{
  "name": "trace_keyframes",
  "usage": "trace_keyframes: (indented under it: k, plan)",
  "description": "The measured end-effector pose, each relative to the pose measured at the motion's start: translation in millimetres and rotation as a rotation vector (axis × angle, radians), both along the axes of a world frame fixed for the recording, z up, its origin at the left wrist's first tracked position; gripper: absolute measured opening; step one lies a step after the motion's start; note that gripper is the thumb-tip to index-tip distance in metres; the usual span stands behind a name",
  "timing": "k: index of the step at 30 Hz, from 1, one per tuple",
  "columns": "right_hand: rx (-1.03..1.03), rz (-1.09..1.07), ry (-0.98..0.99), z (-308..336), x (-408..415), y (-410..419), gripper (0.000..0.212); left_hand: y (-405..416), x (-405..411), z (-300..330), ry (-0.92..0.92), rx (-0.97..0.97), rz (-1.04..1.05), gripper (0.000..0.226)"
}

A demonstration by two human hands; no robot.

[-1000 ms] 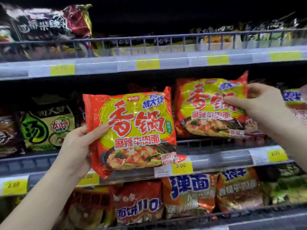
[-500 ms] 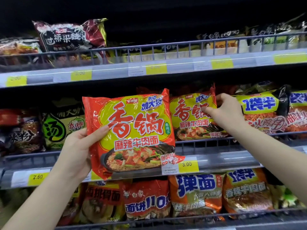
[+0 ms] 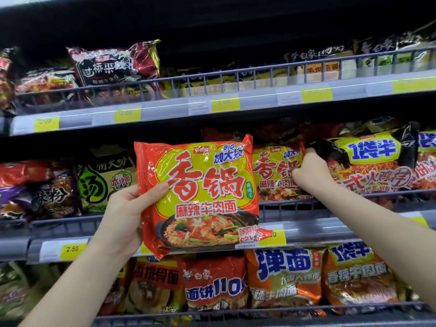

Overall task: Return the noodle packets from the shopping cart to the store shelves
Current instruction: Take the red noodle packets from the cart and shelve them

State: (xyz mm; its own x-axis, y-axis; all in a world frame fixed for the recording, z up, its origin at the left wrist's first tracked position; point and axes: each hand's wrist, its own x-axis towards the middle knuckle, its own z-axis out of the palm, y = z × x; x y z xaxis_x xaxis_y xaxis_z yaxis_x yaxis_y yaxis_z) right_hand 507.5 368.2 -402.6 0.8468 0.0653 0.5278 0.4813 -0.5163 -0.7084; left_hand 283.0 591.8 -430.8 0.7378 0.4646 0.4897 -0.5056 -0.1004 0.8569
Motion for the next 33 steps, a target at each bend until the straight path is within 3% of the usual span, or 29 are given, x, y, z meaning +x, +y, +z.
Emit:
trace_keyframes:
  k: [3, 7, 10, 14, 17, 20, 22, 24, 28, 30, 33]
  plan:
    - [-0.120, -0.013, 0.003, 3.5, 0.9, 2.3, 0.050, -3.4, 3.8, 0.7, 0.008, 0.000, -0.004, 0.086]
    - [-0.262, -0.048, -0.056, 3.6, 5.6, 5.2, 0.052, -7.5, 11.0, 1.4, 0.017, -0.016, -0.031, 0.066]
    - [-0.319, -0.085, -0.119, -0.3, 11.1, 6.5, 0.052, -9.0, 14.9, 0.8, 0.004, -0.020, -0.035, 0.069]
    - [-0.472, -0.242, -0.212, -5.9, 3.8, 9.1, 0.042, -11.5, 15.5, 2.2, 0.013, -0.032, -0.024, 0.039]
    - [-0.677, -0.406, -0.374, -9.7, -4.0, 13.7, 0.057, -13.8, 15.1, 4.2, 0.022, -0.033, -0.019, 0.034]
    - [-0.687, -0.436, -0.430, -7.6, -4.7, 15.2, 0.064, -14.8, 15.4, 6.0, 0.013, -0.048, -0.027, 0.032]
    - [-0.625, -0.336, -0.372, -1.7, -14.6, 11.7, 0.054, -14.7, 16.8, 7.1, 0.006, -0.064, -0.032, 0.033]
    - [-0.306, -0.074, -0.347, 2.4, -30.8, 5.7, 0.024, -14.1, 19.1, 7.6, 0.004, -0.076, -0.034, 0.035]
    - [0.259, 0.624, 0.271, 8.0, -73.2, -1.9, 0.052, -15.4, 24.4, 6.7, 0.005, -0.083, -0.051, 0.034]
    - [0.234, 0.770, 0.413, 7.1, -84.2, -4.2, 0.059, -16.9, 27.1, 6.6, 0.013, -0.077, -0.072, 0.033]
    - [0.200, 0.832, 0.431, 6.1, -87.6, -8.5, 0.049, -20.3, 30.7, 7.0, 0.023, -0.073, -0.098, 0.033]
